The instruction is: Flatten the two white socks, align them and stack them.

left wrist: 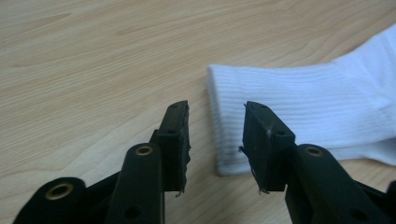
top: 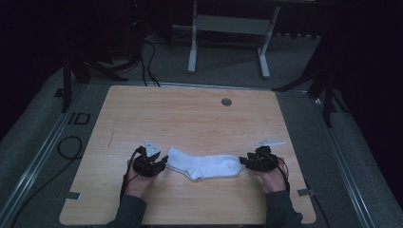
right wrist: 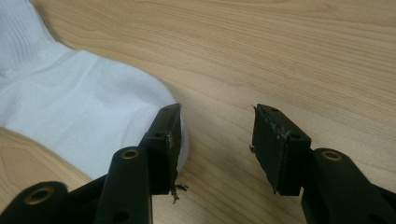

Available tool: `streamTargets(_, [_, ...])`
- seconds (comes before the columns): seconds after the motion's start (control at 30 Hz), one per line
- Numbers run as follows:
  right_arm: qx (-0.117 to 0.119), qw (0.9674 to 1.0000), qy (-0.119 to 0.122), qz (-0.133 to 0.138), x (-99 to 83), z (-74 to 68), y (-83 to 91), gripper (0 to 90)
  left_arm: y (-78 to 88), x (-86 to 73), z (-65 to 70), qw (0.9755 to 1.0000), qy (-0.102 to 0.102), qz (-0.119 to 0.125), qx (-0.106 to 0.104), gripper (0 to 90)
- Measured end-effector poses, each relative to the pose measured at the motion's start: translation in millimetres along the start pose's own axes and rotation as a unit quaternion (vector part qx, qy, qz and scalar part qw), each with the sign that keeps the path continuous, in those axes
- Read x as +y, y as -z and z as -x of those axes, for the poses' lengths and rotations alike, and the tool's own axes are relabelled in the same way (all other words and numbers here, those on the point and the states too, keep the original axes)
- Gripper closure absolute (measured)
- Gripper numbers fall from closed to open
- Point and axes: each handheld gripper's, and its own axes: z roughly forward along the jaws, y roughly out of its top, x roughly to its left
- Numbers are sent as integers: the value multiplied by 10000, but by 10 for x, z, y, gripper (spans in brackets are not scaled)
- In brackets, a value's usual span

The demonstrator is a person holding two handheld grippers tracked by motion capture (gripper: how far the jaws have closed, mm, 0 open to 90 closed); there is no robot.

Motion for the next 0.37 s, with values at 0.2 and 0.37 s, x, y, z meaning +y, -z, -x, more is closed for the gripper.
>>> streamTargets(0.2, [-19,9999,-124,-110,-11,43,-23,497,12,-14,-100,9998,172,-20,95,591])
streamTargets(0.37, [21,9998,-154,-94,-7,72,-16,488,17,-26,-193,9993,334,-71,130,582])
